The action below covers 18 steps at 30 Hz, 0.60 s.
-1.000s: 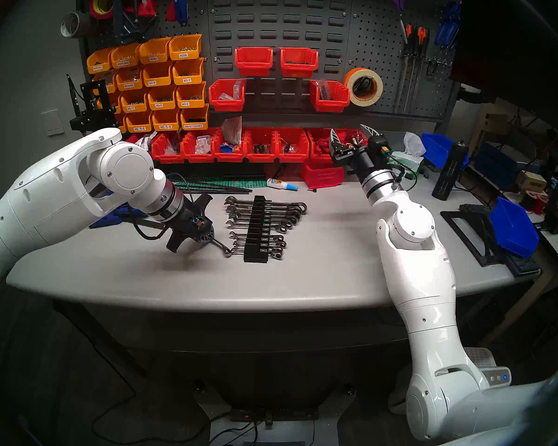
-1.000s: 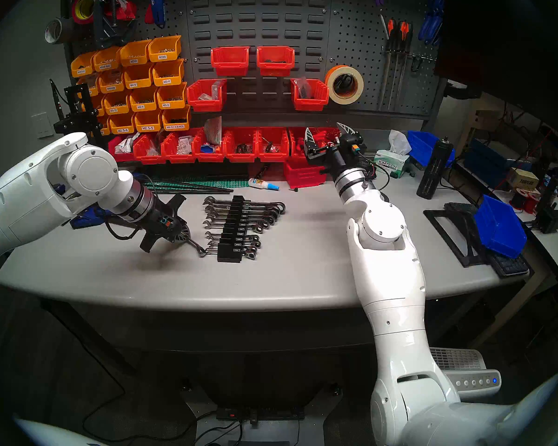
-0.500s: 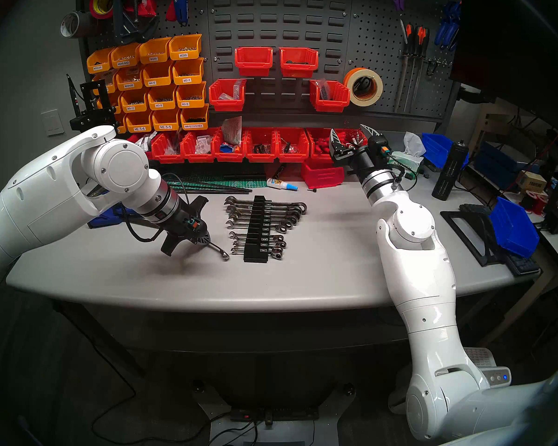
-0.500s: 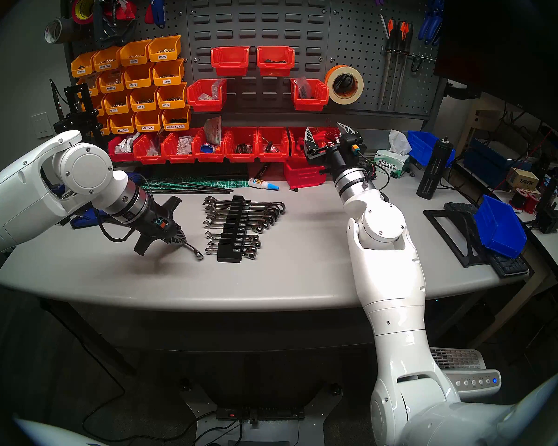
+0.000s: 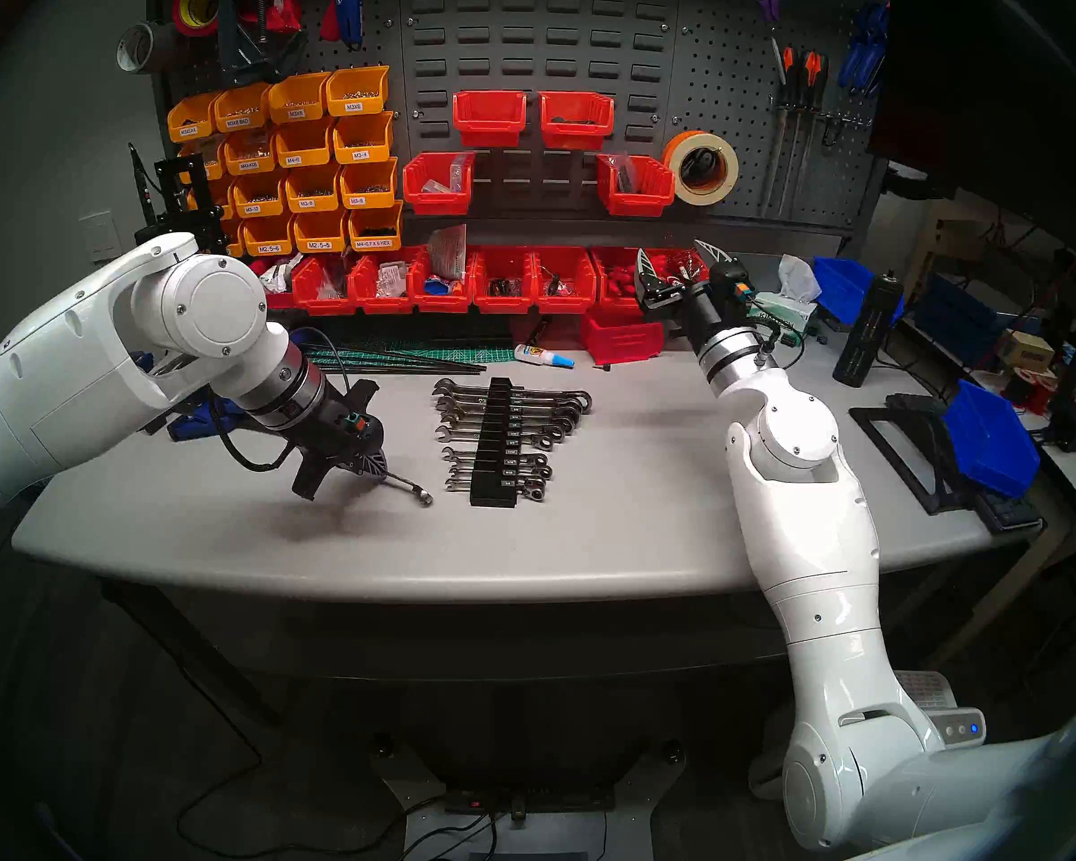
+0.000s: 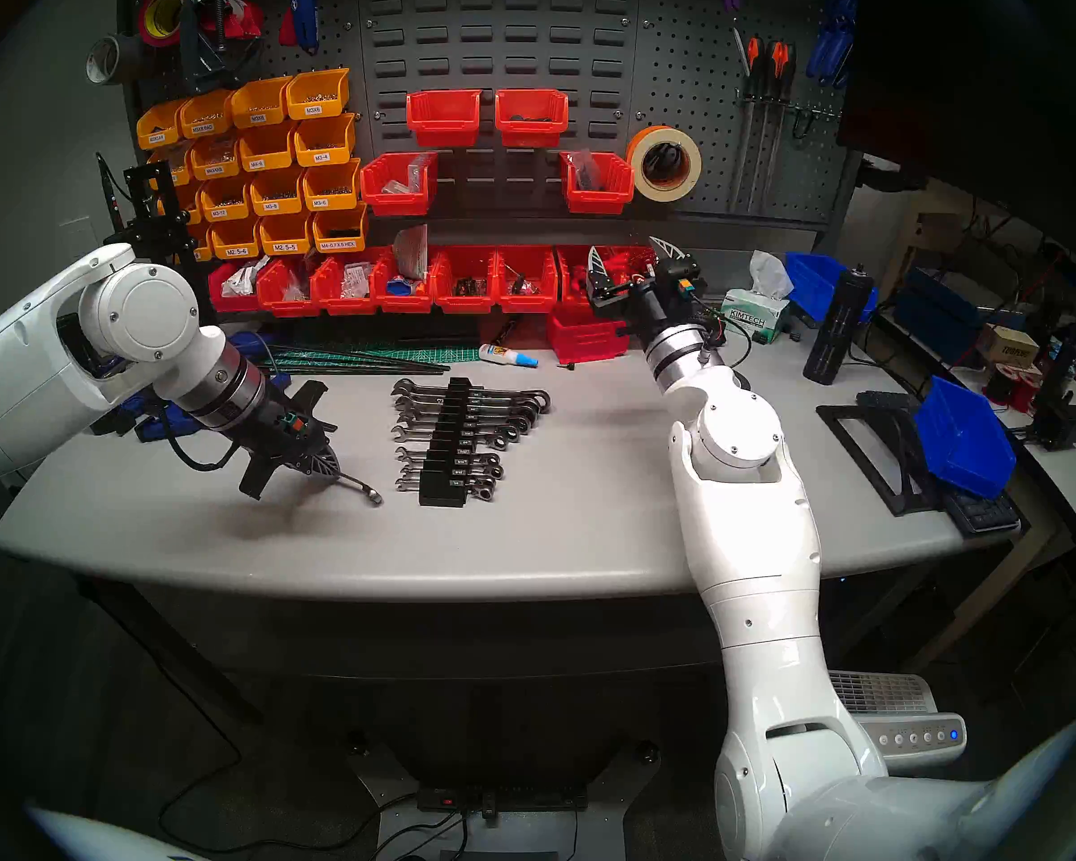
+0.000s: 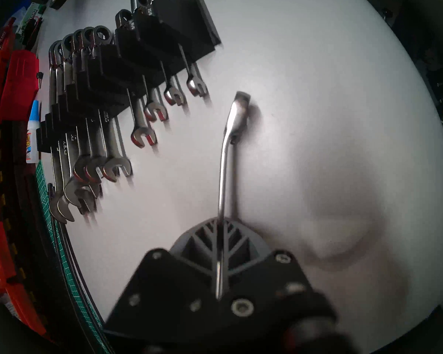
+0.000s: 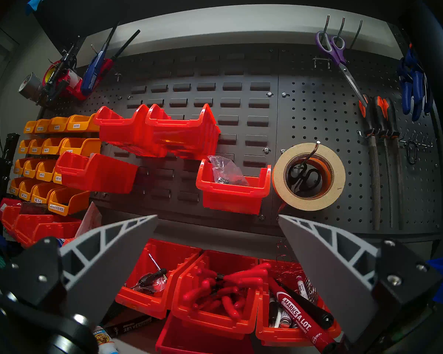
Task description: Put the wrenches on the table into the correct slot in the case
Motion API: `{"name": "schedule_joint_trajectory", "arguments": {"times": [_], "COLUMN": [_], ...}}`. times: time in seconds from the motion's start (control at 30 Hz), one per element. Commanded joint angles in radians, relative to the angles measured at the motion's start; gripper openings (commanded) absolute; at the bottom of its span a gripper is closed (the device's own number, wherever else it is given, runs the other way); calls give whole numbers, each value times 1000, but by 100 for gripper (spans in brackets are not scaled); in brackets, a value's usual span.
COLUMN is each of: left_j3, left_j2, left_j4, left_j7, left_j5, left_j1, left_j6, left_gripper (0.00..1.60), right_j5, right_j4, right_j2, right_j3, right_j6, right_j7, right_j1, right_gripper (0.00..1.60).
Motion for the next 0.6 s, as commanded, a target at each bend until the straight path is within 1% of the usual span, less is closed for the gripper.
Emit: {"name": "schedule_joint_trajectory", "arguments": {"times": [0.0, 0.23, 0.37, 0.47, 0.57], "left_j3": [-45, -65, -76, -84, -87], "left_j2": [-1, -25, -40, -57, -71], "left_j4": [14, 25, 29, 44, 53], "left_j7": [0, -26, -17, -28, -34], "left_j5": [-28, -51, -60, -75, -73], "left_j1": [-42, -62, -65, -72, -80], "left_j6": [23, 46, 59, 79, 89], "left_gripper": [0, 0, 0, 0, 0], "right_j5": [0, 0, 0, 0, 0], "right_j4": [-32, -32, -32, -32, -32], "right_j2": [-1, -1, -1, -1, -1], "right_j3": [-2, -2, -2, -2, -2], "right_j6": [-7, -7, -7, -7, -7], "right_j7": [1, 1, 1, 1, 1], "right_j1": [29, 30, 30, 30, 30], "right_gripper": [160, 160, 160, 160, 160]}}
